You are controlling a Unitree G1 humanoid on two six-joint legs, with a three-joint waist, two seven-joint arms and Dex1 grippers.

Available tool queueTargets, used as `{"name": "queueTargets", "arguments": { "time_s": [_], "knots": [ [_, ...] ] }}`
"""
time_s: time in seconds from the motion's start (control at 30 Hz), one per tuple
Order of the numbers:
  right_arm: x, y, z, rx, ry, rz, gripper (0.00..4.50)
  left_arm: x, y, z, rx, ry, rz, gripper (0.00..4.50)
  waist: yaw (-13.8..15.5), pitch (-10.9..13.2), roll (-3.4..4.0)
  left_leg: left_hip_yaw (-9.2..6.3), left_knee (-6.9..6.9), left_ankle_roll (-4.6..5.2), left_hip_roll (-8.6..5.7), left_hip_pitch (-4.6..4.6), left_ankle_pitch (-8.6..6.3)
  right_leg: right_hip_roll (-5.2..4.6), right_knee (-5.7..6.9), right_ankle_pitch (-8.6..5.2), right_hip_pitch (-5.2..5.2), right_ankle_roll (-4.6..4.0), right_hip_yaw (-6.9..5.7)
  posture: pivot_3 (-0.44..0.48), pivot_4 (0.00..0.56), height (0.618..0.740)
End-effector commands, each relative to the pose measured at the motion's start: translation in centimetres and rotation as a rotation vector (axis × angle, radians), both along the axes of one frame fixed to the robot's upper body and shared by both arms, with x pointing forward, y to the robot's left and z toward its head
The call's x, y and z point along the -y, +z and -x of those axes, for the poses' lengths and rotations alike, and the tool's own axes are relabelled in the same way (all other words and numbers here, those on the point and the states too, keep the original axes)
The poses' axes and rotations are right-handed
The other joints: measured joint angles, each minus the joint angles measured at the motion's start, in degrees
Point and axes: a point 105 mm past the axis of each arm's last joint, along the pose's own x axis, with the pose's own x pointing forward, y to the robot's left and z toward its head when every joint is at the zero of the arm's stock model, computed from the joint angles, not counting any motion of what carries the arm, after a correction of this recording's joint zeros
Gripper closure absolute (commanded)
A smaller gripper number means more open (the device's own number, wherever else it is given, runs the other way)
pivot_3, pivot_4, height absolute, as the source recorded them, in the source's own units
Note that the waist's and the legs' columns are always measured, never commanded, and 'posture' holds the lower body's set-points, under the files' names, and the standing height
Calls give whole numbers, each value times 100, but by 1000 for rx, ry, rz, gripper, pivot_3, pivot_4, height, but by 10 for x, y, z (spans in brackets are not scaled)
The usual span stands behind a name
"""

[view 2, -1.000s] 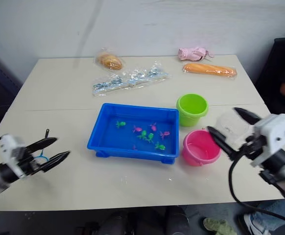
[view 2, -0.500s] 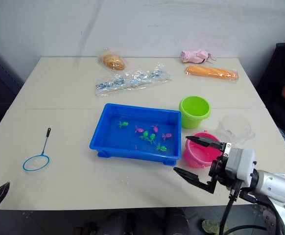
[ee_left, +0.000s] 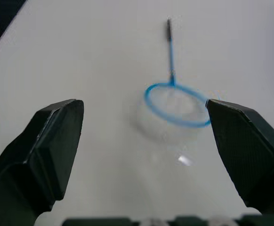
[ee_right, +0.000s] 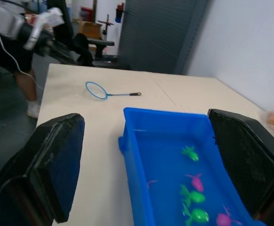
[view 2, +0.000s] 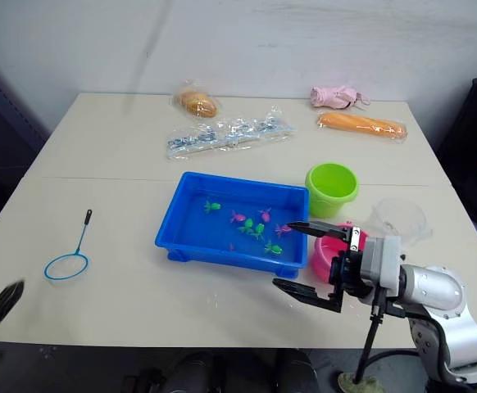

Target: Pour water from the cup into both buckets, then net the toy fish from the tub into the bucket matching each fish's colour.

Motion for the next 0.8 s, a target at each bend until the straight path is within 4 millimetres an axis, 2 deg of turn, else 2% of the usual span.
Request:
{"name": "queueTargets", "arguments": {
  "time_s": [0.03, 0.13, 0.2, 0.33, 0.43, 0.57, 0.63, 0.73, 0.8],
  "knots": [
    [-3, 3, 4, 2, 31, -10, 38, 8, -1, -23, -81, -16, -57, 0, -21, -2, 5, 3, 0, -1, 0, -2, 0, 5, 10, 0, -1, 1, -1, 0, 150, 740],
    [-5, 3, 1, 19, 8, -7, 38, -5, -5, -61, -127, 65, -84, 0, -56, -1, 6, 21, -1, 0, -2, 2, -1, 18, 23, 1, -4, 2, -22, 0, 150, 740],
    [-5, 3, 1, 26, -7, -10, 38, -7, -10, -78, -162, 78, -85, 0, -46, 0, 4, 24, 1, 7, -11, -1, 9, 22, 28, 2, -4, 4, -48, 0, 150, 740],
    [-2, -1, 1, 41, -54, 18, 38, 4, -20, -110, -218, 18, -98, 0, -101, -6, -5, 42, -1, 12, -13, 0, 6, 17, 32, 6, -12, 13, -52, 0, 150, 740],
    [-1, 1, -1, 67, -85, 15, 38, 12, -28, -126, -255, -15, -73, 0, -96, -7, -7, 43, 3, 12, -14, -6, 7, 19, 32, 7, -14, 13, -64, 0, 150, 740],
    [-1, 3, -2, 84, -100, 13, 38, 18, -43, -133, -330, -36, -60, 0, -110, -8, -8, 48, 4, 11, -15, -3, 12, 20, 33, 6, -13, 14, -64, 0, 150, 740],
    [0, 3, -1, 91, -109, 16, 38, 22, -59, -123, -456, -71, -54, 0, -104, -8, -7, 51, 4, 9, -13, 2, 13, 21, 39, 6, -13, 14, -63, 0, 150, 740],
    [2, 8, 0, 108, -132, 12, 0, 14, -65, -109, -507, -21, -46, 856, -118, -15, 5, 54, 4, 8, -14, 7, 14, 21, 45, 6, -13, 15, -59, 0, 150, 740],
    [2, 8, 0, 108, -136, 9, 0, 11, -71, -99, -520, 3, -13, 1608, -146, -15, 6, 57, 4, 8, -12, 11, 13, 21, 47, 6, -13, 15, -52, 0, 150, 740]
  ]
}}
